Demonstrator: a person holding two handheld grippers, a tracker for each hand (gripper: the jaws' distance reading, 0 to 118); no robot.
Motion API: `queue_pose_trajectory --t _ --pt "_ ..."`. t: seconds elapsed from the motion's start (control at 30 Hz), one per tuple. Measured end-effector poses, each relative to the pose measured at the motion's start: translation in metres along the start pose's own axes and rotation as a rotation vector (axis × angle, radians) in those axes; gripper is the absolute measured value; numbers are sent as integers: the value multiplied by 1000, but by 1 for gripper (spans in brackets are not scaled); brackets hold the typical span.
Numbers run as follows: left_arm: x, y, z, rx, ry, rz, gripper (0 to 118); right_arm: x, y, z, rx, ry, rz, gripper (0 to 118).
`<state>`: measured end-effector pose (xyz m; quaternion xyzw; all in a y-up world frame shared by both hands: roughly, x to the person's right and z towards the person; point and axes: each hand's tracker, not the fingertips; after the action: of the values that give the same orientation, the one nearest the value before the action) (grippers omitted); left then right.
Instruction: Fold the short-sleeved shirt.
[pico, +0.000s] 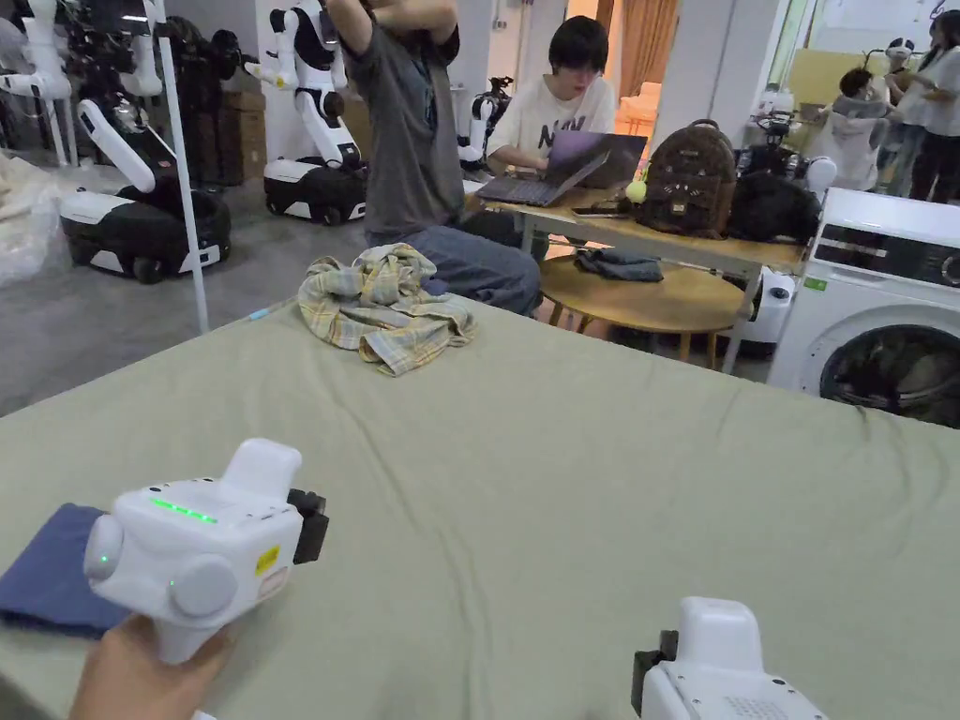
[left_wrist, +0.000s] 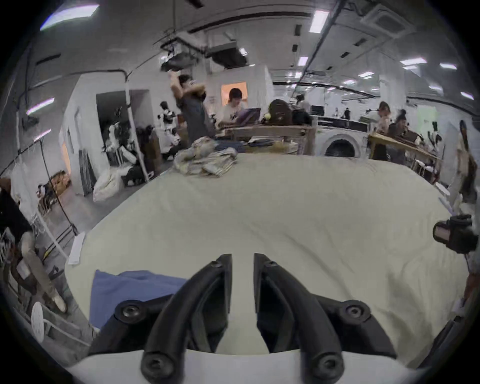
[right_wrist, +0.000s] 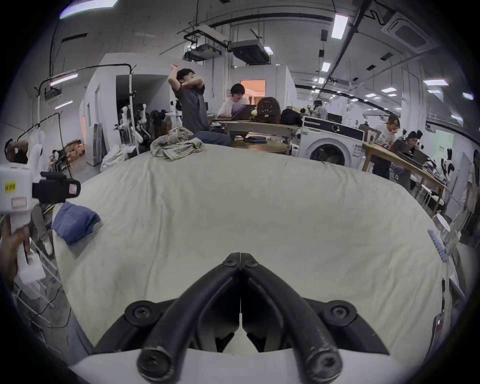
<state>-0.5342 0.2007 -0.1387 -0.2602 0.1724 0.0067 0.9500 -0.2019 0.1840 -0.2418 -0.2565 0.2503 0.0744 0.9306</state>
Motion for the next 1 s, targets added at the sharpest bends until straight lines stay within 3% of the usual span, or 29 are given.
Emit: queue_pose_trajectory --t 0.13,0.5,0.63,1.0 --pt "58 2 -3 42 -20 -85 1 17 0 6 24 -34 -31 0" --pt "176 11 12 225 -120 -35 0 77 -5 36 168 -175 -103 0" --pt "203 11 16 274 -126 -33 0 99 -10 48 220 -234 -126 0" --pt "221 8 23 330 -154 61 0 132 -20 65 281 -284 -134 0"
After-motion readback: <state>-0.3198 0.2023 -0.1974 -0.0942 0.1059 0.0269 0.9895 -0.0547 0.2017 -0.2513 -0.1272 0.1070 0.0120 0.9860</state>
